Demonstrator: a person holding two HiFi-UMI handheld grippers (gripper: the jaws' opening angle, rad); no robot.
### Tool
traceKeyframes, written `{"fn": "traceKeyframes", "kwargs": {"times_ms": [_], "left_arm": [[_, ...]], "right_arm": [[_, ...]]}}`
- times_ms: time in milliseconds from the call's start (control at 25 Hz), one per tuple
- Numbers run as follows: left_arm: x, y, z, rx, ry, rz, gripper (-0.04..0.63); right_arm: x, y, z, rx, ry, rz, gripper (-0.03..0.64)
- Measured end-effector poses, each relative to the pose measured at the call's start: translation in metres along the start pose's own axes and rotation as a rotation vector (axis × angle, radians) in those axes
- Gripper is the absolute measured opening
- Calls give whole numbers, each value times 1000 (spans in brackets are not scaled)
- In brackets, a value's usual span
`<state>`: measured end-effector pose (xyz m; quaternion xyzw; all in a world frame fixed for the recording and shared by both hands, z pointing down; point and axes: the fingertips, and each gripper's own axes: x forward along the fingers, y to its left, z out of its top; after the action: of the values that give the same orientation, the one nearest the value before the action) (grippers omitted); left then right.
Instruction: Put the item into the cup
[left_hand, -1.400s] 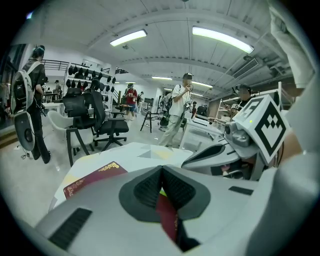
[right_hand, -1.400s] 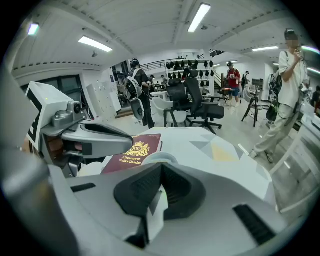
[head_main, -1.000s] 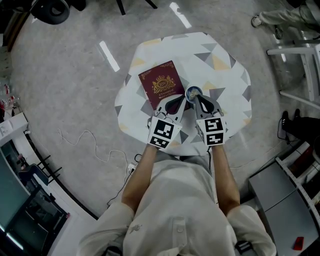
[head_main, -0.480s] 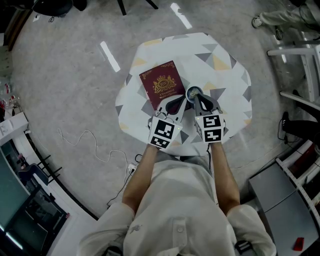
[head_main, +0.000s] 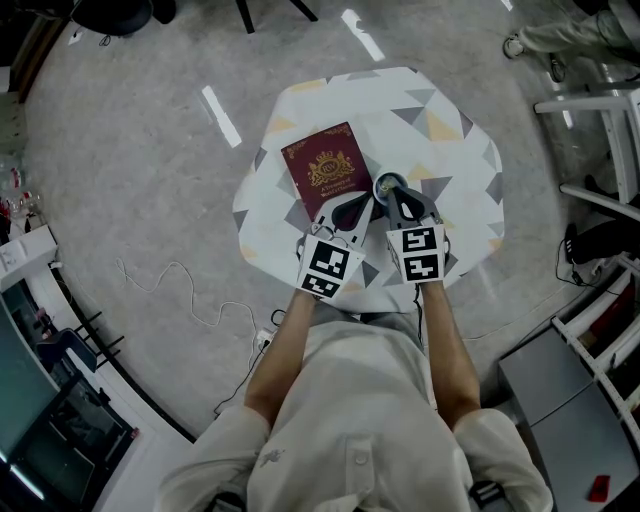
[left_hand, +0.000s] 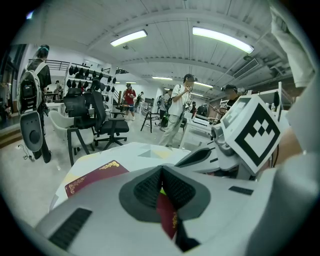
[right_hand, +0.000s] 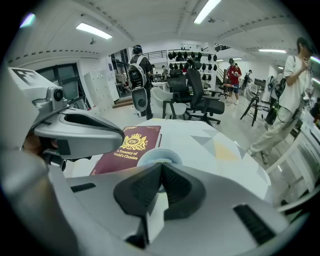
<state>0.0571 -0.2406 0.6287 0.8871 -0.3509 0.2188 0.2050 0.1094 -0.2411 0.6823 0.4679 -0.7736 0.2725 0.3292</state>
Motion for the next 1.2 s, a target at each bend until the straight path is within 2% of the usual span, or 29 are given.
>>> {"fn": "traceKeyframes", "kwargs": {"times_ms": [680, 960, 1200], "left_arm": [[-20, -1, 9, 27, -27, 2, 12], [-36, -6, 23, 61, -58, -12, 12], [-56, -10, 52, 108, -114, -31, 12]], "right_arm": [[-12, 2, 6, -32, -10, -53, 34], [-43, 6, 21, -38, -86, -84, 35], [-86, 10, 48, -39, -211, -118, 35]]}}
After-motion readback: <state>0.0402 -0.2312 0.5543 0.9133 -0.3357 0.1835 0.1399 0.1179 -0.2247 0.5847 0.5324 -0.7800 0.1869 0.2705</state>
